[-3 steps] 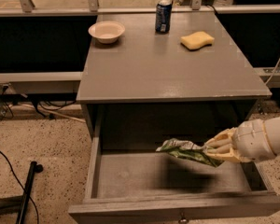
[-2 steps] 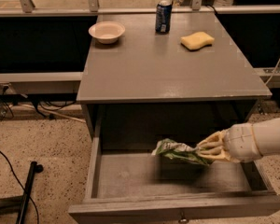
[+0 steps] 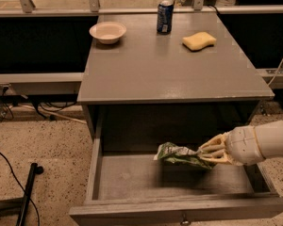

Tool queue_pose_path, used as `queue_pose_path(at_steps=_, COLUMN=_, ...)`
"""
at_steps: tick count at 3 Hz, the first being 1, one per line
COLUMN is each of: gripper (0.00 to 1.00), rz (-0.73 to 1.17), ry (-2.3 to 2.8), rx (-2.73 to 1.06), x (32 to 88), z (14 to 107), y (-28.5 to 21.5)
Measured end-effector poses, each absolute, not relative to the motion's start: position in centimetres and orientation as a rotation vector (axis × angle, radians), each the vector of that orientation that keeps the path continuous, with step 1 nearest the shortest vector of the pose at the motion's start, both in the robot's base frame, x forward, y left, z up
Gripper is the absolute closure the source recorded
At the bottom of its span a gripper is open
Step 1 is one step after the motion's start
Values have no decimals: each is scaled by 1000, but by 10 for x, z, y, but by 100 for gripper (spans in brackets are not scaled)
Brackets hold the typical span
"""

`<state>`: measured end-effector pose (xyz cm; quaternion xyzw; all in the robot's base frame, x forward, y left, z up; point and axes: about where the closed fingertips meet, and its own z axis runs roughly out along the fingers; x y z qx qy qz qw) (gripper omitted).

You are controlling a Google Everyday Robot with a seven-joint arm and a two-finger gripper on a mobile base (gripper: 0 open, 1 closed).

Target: Place green jalapeno chip bag into top drawer

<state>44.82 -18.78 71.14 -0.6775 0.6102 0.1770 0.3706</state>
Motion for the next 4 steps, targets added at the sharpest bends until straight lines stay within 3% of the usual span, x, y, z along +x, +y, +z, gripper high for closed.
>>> queue_pose_path(at_steps=1, gripper=35, rz=458, ry=1563, rx=-1740, x=448, z=711, y=-186)
queue_pose_path(at_steps=2, gripper=4, rz=464, ry=1557, rx=-1755, x=447, z=711, y=-183)
queue_pose_path(at_steps=4, gripper=0, rz=451, ry=1463, rx=-1920, x=411, z=756, y=-180)
